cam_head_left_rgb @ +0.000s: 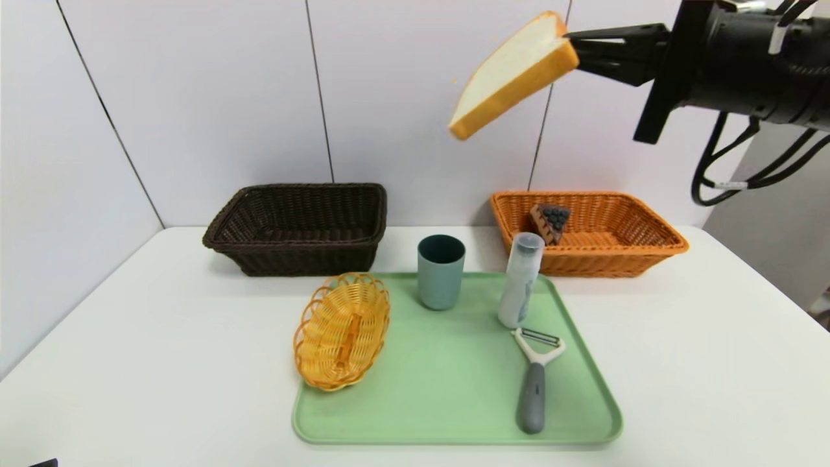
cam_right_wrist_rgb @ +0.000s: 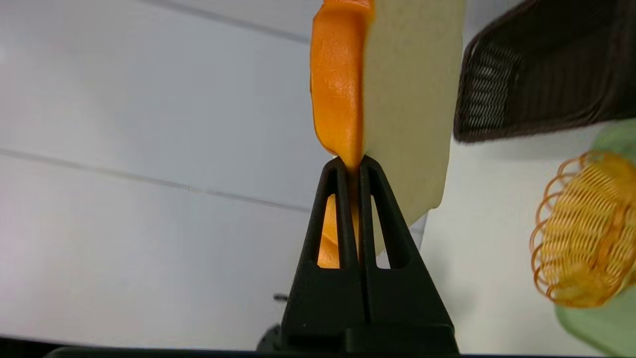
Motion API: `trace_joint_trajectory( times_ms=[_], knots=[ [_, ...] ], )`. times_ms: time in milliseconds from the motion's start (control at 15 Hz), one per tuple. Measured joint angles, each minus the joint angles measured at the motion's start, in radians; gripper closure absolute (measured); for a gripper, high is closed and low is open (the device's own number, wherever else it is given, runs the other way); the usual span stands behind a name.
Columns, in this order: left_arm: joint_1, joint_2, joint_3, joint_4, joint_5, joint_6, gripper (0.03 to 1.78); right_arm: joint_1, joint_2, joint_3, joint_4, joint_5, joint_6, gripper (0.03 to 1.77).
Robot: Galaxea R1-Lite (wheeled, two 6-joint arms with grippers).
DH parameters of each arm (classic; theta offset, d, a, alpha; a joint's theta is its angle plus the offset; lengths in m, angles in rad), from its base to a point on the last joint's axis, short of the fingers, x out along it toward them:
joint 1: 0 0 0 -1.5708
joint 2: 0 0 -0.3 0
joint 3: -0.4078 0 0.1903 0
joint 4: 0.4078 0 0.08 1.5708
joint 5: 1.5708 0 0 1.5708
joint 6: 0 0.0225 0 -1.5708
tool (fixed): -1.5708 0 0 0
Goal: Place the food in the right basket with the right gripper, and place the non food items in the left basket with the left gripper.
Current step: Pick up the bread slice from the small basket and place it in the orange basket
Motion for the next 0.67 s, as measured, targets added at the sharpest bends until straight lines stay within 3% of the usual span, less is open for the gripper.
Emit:
trace_joint_trajectory(
  times_ms=[333,467,667],
  knots=[
    [-0.001,-0.014,0.008,0.000,-0.004,0.000,0.12,-0.250,0.057,-0.066,0.076,0.001,0.137,1.74],
    [-0.001,-0.030,0.022,0.000,-0.005,0.000,0.12,-0.311,0.086,-0.067,0.079,-0.004,0.184,1.74],
    [-0.001,-0.051,0.029,0.000,-0.006,-0.001,0.12,-0.362,0.116,-0.061,0.095,-0.020,0.196,1.74]
  ],
)
